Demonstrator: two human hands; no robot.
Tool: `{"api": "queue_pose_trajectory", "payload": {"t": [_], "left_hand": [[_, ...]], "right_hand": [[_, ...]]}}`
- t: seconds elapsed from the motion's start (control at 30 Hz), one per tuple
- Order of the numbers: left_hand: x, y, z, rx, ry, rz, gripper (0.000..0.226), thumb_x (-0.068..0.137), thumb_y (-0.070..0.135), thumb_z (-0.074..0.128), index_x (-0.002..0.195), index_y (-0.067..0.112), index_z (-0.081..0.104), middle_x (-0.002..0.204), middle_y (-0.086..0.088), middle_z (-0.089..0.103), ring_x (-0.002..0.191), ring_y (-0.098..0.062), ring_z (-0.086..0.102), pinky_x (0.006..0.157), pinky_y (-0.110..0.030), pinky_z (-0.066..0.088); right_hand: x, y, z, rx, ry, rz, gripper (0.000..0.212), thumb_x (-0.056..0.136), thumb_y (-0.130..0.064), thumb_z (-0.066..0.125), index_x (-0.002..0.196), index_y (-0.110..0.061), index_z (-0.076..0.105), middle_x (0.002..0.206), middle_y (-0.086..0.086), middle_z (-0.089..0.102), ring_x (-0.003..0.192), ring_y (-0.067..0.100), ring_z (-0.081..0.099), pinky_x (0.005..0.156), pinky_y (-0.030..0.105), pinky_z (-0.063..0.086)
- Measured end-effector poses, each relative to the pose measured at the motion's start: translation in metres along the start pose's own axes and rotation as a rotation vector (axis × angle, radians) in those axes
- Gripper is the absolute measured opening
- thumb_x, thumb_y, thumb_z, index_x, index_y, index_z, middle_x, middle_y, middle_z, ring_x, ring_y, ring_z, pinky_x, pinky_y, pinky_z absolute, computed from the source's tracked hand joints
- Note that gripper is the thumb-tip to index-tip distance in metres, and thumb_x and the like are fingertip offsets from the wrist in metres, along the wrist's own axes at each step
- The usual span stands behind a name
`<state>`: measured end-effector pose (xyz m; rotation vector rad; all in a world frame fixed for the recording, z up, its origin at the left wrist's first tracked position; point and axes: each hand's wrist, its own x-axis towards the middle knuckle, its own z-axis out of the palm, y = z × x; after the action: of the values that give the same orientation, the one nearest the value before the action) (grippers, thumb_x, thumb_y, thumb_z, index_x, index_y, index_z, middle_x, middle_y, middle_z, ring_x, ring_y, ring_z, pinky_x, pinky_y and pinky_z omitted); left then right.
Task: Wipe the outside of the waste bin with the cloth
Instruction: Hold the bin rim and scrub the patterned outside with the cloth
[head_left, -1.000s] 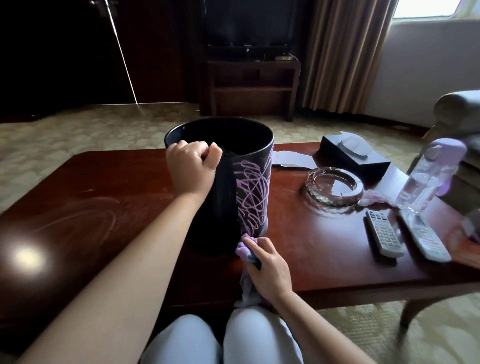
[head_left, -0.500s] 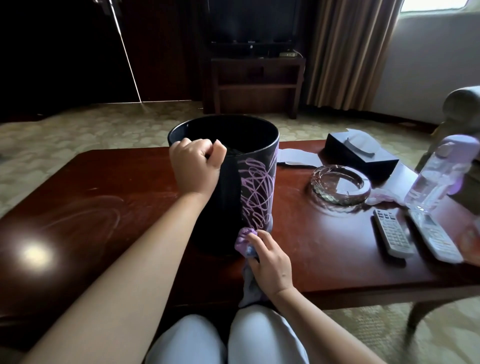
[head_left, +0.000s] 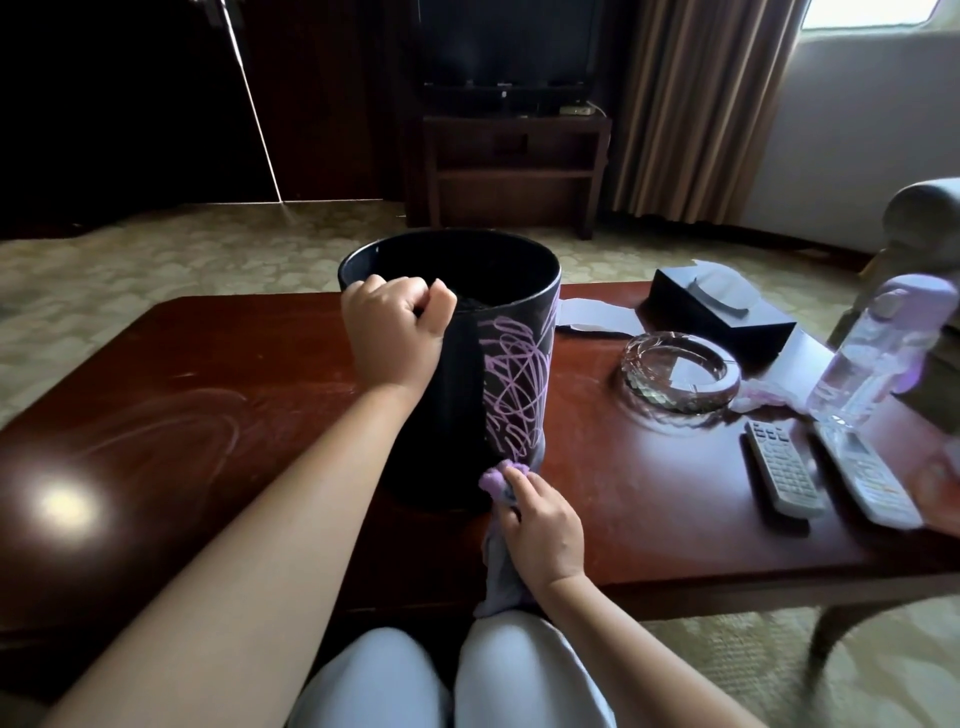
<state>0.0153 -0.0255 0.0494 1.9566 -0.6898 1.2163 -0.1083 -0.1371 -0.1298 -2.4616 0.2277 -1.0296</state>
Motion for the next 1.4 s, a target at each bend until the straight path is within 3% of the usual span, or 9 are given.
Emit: {"api": "queue_pose_trajectory", "payload": {"t": [0.07, 0.2, 0.33, 0.43, 0.57, 0.67, 0.77, 1.27, 1.4], "left_hand": [[0.000, 0.000, 0.000, -0.004, 0.002, 0.002, 0.041, 0.082, 0.026, 0.045, 0.047, 0.017, 0.027, 0.043, 0.003, 0.025, 0.047, -0.019, 0.029, 0.059, -0.034, 0.023], [0.000, 0.001, 0.000, -0.006, 0.006, 0.001, 0.041, 0.082, 0.026, 0.045, 0.048, 0.017, 0.025, 0.044, 0.003, 0.024, 0.047, -0.019, 0.028, 0.059, -0.035, 0.024], [0.000, 0.001, 0.000, -0.010, -0.003, -0.008, 0.041, 0.083, 0.027, 0.045, 0.048, 0.017, 0.025, 0.044, 0.002, 0.024, 0.047, -0.020, 0.029, 0.059, -0.037, 0.029], [-0.001, 0.000, 0.000, -0.006, -0.004, -0.006, 0.042, 0.084, 0.027, 0.044, 0.048, 0.017, 0.025, 0.044, 0.003, 0.023, 0.047, -0.021, 0.028, 0.058, -0.037, 0.030], [0.000, 0.001, 0.000, -0.020, -0.003, -0.003, 0.043, 0.083, 0.026, 0.045, 0.047, 0.016, 0.025, 0.043, 0.003, 0.023, 0.046, -0.021, 0.027, 0.059, -0.035, 0.031], [-0.001, 0.000, 0.000, -0.012, 0.003, 0.004, 0.042, 0.083, 0.026, 0.045, 0.048, 0.017, 0.025, 0.043, 0.002, 0.023, 0.046, -0.020, 0.027, 0.057, -0.034, 0.028], [0.000, 0.000, -0.001, -0.009, 0.006, 0.007, 0.042, 0.084, 0.026, 0.045, 0.048, 0.017, 0.024, 0.043, 0.002, 0.023, 0.046, -0.020, 0.027, 0.057, -0.035, 0.030], [-0.001, -0.001, 0.001, 0.001, 0.018, 0.008, 0.040, 0.082, 0.024, 0.046, 0.048, 0.016, 0.027, 0.044, 0.002, 0.025, 0.047, -0.020, 0.029, 0.059, -0.036, 0.025], [-0.002, -0.001, 0.002, 0.000, 0.015, 0.006, 0.040, 0.082, 0.024, 0.046, 0.047, 0.016, 0.027, 0.044, 0.002, 0.025, 0.047, -0.020, 0.030, 0.059, -0.036, 0.026]], "right_hand": [[-0.004, 0.002, 0.001, -0.014, -0.049, 0.025, 0.032, 0.080, -0.038, 0.050, 0.091, -0.017, 0.072, 0.077, 0.000, 0.071, 0.063, 0.020, 0.068, 0.044, 0.022, 0.046], [-0.003, 0.003, -0.004, 0.110, -0.008, 0.112, 0.036, 0.083, -0.038, 0.050, 0.100, -0.015, 0.072, 0.095, -0.003, 0.073, 0.084, 0.014, 0.066, 0.065, 0.023, 0.047], [-0.003, 0.004, -0.004, 0.042, -0.083, 0.140, 0.036, 0.080, -0.041, 0.049, 0.097, -0.018, 0.072, 0.091, -0.005, 0.073, 0.076, 0.018, 0.069, 0.060, 0.023, 0.045], [-0.003, 0.004, -0.004, 0.138, -0.029, 0.154, 0.035, 0.084, -0.038, 0.053, 0.102, -0.016, 0.072, 0.101, -0.004, 0.072, 0.091, 0.012, 0.065, 0.072, 0.019, 0.044], [-0.002, 0.007, -0.005, 0.118, -0.122, 0.236, 0.028, 0.088, -0.029, 0.063, 0.114, -0.021, 0.068, 0.112, -0.006, 0.069, 0.102, 0.016, 0.064, 0.078, 0.021, 0.042], [0.000, 0.008, -0.006, 0.193, -0.040, 0.251, 0.027, 0.087, -0.029, 0.063, 0.112, -0.020, 0.069, 0.107, -0.004, 0.070, 0.097, 0.016, 0.065, 0.076, 0.018, 0.041], [0.002, 0.010, -0.009, 0.246, -0.129, 0.360, 0.027, 0.089, -0.035, 0.061, 0.113, -0.025, 0.067, 0.103, -0.001, 0.071, 0.095, 0.018, 0.065, 0.077, 0.026, 0.044], [0.012, -0.016, -0.010, 0.474, 0.042, 0.266, 0.034, 0.083, -0.029, 0.060, 0.112, -0.013, 0.068, 0.096, -0.003, 0.063, 0.087, 0.007, 0.059, 0.077, 0.018, 0.045], [0.000, -0.012, -0.007, 0.370, -0.089, 0.206, 0.028, 0.083, -0.027, 0.064, 0.110, -0.019, 0.067, 0.092, -0.003, 0.061, 0.082, 0.015, 0.060, 0.070, 0.021, 0.044]]}}
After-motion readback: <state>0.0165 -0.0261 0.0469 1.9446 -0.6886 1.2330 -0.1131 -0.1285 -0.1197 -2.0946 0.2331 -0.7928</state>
